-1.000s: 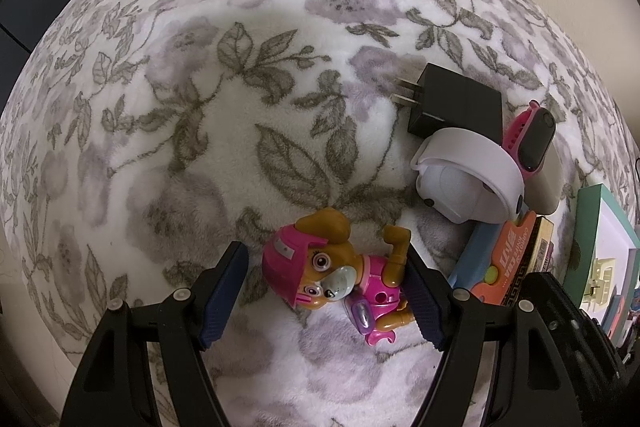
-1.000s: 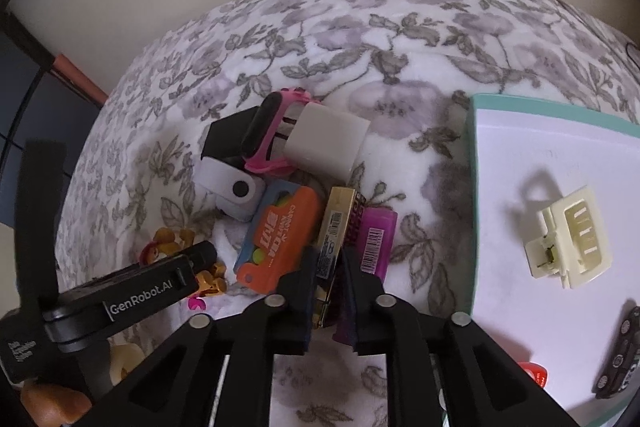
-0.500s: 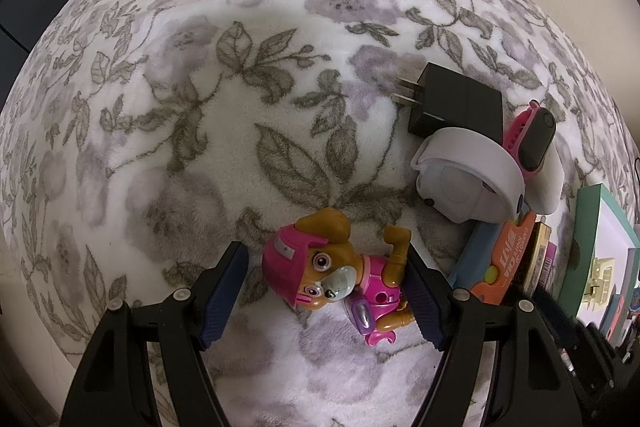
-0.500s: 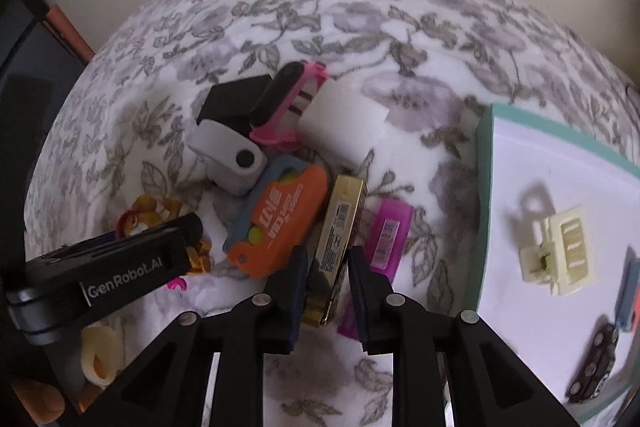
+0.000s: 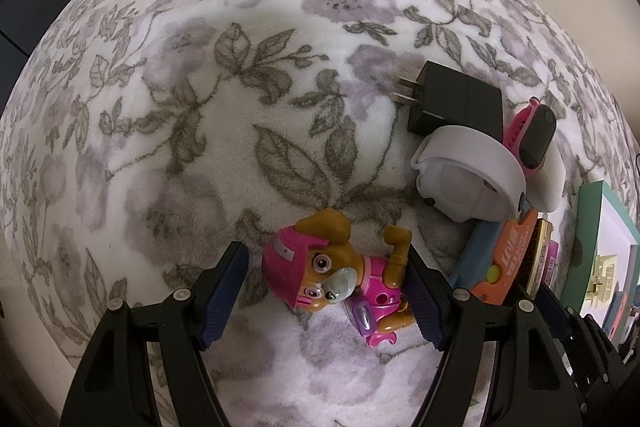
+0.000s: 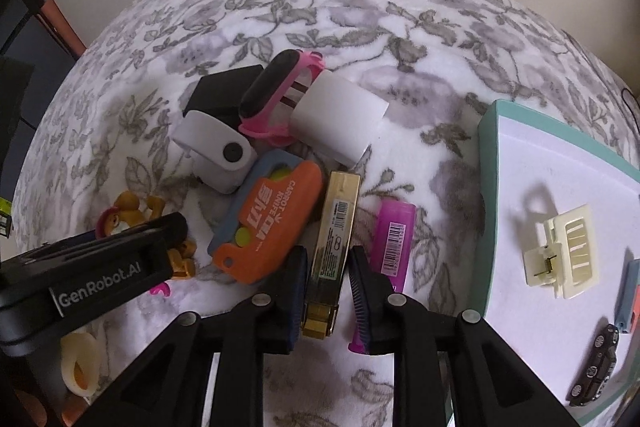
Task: Organize rigid objects
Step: 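Carry the pink figure with left tool while right tool carries gold stick to tray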
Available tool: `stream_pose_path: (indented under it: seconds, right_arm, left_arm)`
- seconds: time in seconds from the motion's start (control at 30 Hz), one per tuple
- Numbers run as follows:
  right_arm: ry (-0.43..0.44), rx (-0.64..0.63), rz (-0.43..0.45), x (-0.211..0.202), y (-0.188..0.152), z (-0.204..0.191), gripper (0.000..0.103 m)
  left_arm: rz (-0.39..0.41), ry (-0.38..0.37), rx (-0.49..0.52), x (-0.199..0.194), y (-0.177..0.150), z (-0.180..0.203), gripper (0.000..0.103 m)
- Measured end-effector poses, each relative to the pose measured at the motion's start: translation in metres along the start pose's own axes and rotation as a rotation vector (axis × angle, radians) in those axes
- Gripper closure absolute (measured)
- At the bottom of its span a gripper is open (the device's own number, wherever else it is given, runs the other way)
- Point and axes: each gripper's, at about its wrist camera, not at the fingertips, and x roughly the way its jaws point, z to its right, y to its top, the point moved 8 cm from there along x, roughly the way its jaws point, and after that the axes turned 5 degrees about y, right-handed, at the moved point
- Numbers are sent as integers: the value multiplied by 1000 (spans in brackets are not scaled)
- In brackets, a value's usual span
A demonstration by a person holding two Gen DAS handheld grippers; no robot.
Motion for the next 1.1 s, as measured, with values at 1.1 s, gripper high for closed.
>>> stream_pose_path:
  seconds: [1.1]
  right_arm:
    - [60,229,219,-134,10,76,86]
  left_arm:
    - [316,-121,104,-134,25,44,38]
